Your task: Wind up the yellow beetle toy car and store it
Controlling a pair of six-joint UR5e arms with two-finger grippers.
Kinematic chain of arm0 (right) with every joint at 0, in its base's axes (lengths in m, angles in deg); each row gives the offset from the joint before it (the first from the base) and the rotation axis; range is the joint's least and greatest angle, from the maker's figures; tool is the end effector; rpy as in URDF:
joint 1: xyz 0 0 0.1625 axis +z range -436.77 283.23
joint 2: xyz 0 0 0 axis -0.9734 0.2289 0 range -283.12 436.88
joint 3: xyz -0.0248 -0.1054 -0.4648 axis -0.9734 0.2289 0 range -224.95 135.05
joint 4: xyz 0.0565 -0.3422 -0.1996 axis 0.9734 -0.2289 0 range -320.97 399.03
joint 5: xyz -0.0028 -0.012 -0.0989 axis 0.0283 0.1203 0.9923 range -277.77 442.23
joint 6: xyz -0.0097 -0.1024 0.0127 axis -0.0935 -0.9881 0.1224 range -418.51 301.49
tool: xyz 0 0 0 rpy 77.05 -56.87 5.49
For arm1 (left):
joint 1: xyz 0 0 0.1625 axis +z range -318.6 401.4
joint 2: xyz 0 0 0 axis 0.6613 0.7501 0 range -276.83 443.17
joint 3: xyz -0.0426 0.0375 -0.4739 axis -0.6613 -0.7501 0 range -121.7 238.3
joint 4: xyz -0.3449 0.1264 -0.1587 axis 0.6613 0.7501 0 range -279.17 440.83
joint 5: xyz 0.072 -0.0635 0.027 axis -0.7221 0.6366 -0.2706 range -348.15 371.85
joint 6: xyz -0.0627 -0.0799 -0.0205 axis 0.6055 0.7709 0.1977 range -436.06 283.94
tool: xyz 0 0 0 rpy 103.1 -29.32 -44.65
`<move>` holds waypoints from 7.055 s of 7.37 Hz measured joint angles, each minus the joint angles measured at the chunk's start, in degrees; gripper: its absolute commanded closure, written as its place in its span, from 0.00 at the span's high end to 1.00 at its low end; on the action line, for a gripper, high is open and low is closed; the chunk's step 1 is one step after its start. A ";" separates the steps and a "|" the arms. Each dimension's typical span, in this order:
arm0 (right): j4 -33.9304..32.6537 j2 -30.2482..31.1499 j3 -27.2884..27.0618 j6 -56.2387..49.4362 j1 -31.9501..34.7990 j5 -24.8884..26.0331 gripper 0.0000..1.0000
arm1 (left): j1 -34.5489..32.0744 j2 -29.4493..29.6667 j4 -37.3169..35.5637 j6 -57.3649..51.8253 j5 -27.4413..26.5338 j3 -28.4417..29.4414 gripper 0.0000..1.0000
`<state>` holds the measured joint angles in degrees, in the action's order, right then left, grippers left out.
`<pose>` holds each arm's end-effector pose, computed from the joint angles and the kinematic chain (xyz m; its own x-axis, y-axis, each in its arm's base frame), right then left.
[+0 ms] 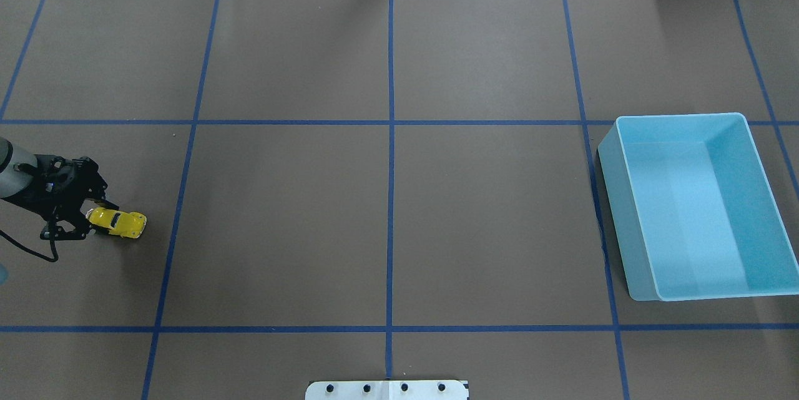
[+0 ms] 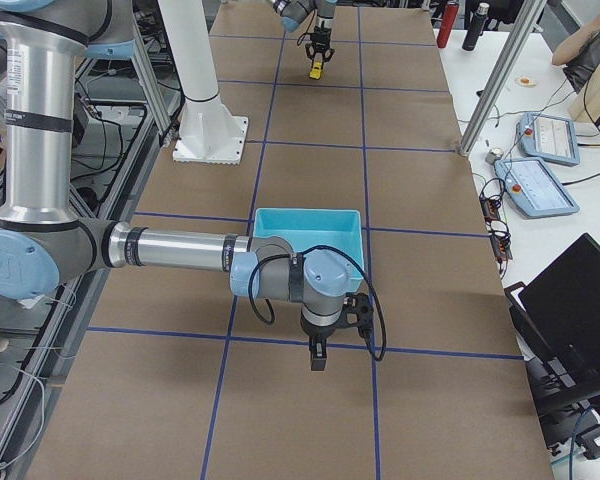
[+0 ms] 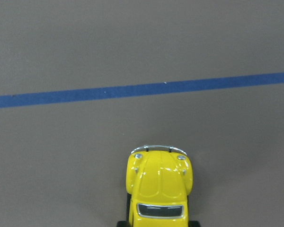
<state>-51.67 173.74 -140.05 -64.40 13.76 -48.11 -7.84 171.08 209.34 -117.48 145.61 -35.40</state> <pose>0.0701 -0.4157 0.7311 0.7588 -0.0680 0.6477 0.0691 0.9973 0.0237 0.2695 -0.4071 0.6219 -0.1383 0.9899 0.0298 -0.5439 -0.1010 0.8331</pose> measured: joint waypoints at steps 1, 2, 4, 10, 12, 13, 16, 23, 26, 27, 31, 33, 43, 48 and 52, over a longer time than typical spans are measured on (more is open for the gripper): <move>0.00 0.00 0.00 0.00 0.00 0.00 0.99 | -0.07 -0.07 0.03 -0.04 0.09 0.01 0.66; 0.00 -0.02 0.00 0.00 0.00 0.00 0.99 | -0.11 -0.10 0.05 -0.08 0.24 0.02 1.00; 0.00 -0.07 0.00 0.00 0.00 0.00 0.99 | -0.37 -0.11 0.08 -0.46 0.33 -0.03 1.00; 0.25 -0.09 0.00 0.00 0.00 0.00 0.99 | -3.95 -0.09 -0.83 -1.89 1.33 -0.07 1.00; 0.33 -0.09 0.00 0.00 0.00 0.00 0.99 | -6.44 0.21 -3.84 -1.75 1.82 -0.14 1.00; 0.35 -0.11 0.00 0.00 0.00 0.02 0.99 | -8.40 0.40 -6.54 -1.67 2.09 -0.21 1.00; 0.48 -0.56 -0.32 0.08 0.00 0.14 0.99 | -16.70 0.87 -18.37 -1.13 2.30 -0.57 1.00; 2.70 -0.36 -7.76 0.07 0.00 -0.09 0.99 | -32.51 2.19 -33.65 36.27 5.83 -0.65 1.00; 3.42 -0.72 -9.26 -0.02 0.00 -0.03 0.99 | -34.13 2.35 -34.61 51.29 5.76 -0.45 1.00; 4.78 -0.94 -9.57 -0.02 0.00 -0.17 0.99 | -34.18 2.45 -34.44 55.19 5.81 -0.50 1.00; 7.52 -2.48 -15.04 -0.38 -11.40 -4.09 0.99 | -34.29 2.04 -33.97 59.11 5.82 -0.45 1.00; 7.44 -5.73 -17.13 -0.44 -19.96 -5.66 0.99 | -34.29 2.43 -34.02 59.13 5.67 0.00 1.00; -26.42 -29.53 -26.21 -8.78 -46.17 4.37 0.98 | -35.85 0.03 -34.40 59.20 6.07 -0.71 1.00; -34.43 -28.87 -27.04 -12.06 -66.13 30.10 0.98 | -35.70 0.09 -34.57 59.34 5.78 -0.58 1.00; -32.91 -28.14 -19.85 -12.44 -71.23 33.26 0.98 | -35.71 -1.35 -34.69 59.43 5.82 -0.52 1.00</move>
<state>-84.58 145.60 -159.89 -76.84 -57.47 -14.85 -43.54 169.74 174.65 -58.04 151.43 -35.92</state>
